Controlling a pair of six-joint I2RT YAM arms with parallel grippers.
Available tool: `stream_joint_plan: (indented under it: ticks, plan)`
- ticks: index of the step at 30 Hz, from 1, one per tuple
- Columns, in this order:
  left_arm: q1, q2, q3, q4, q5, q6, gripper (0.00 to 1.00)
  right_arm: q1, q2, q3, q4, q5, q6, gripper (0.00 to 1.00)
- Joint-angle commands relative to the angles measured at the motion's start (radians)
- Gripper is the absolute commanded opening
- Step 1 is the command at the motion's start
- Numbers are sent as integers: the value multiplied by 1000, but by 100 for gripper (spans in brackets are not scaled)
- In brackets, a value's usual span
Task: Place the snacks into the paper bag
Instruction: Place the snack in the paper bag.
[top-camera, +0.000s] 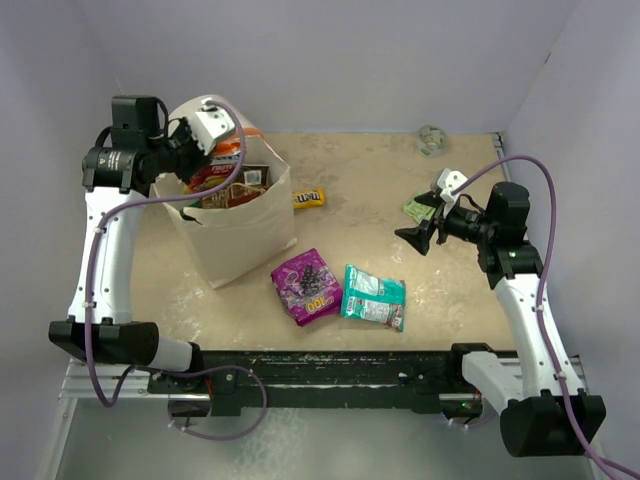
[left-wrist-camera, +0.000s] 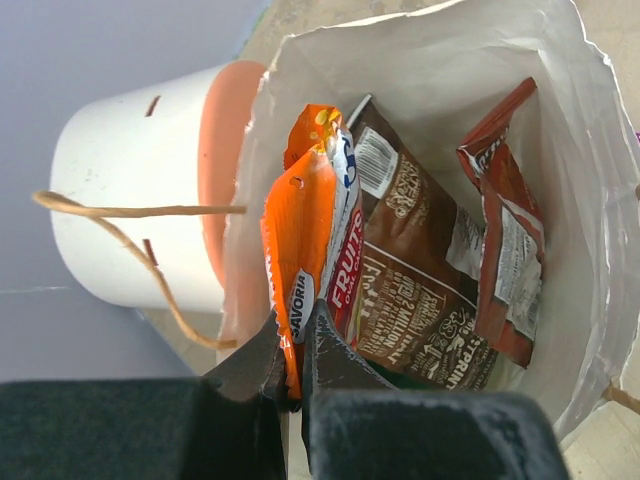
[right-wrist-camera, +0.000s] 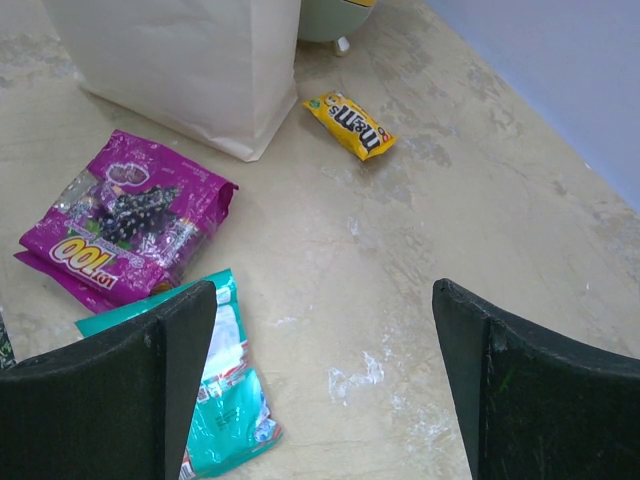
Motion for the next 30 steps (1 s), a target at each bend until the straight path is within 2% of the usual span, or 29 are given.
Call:
stream_joint_plan:
  ticks: [1, 10, 16, 30]
  plan:
    - [10, -6, -39, 98, 76, 23, 0, -3, 5, -5, 31, -11, -17, 90]
    - [10, -7, -127, 78, 112, 23, 8, -2, 12, -7, 34, -12, -17, 91]
    - [10, -7, -129, 67, 103, 25, 14, -2, 13, -9, 37, -14, -18, 91]
    - [10, -14, -82, 35, 83, 60, 39, -3, 8, -11, 37, -14, -17, 92]
